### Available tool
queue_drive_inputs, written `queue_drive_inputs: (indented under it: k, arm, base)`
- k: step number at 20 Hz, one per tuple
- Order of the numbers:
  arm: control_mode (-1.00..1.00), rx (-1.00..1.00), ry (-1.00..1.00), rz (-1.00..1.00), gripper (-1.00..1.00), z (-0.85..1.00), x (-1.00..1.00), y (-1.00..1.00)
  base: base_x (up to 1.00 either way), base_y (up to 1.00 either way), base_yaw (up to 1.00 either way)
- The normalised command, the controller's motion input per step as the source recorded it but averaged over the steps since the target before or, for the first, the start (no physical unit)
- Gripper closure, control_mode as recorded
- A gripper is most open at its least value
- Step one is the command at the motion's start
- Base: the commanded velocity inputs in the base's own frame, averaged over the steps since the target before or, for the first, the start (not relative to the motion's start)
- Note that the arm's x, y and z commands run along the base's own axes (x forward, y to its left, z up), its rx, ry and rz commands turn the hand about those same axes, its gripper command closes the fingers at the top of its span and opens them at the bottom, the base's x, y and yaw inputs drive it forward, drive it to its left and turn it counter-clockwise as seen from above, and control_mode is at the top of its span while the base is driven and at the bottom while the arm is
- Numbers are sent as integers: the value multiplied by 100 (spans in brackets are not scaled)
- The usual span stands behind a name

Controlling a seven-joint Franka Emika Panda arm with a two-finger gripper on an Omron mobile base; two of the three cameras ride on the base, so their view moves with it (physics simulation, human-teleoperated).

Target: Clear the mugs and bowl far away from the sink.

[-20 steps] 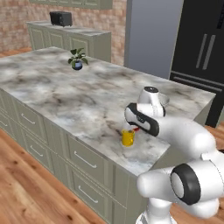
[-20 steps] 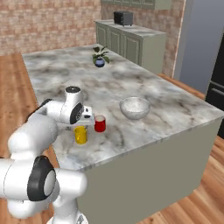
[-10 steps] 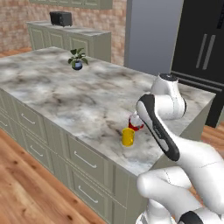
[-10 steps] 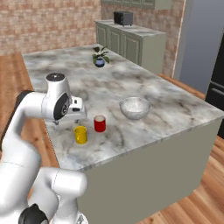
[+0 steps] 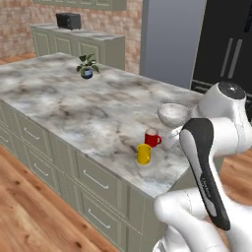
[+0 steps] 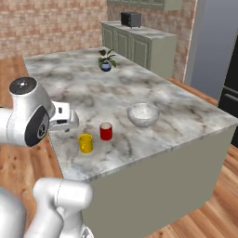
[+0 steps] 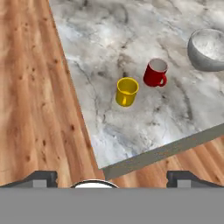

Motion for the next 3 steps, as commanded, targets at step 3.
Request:
queue_drive_inputs:
  k: [3]
  arm:
    - [-100,0,-9,-2,-100,12,-100,-17]
  base:
    - [0,0,0]
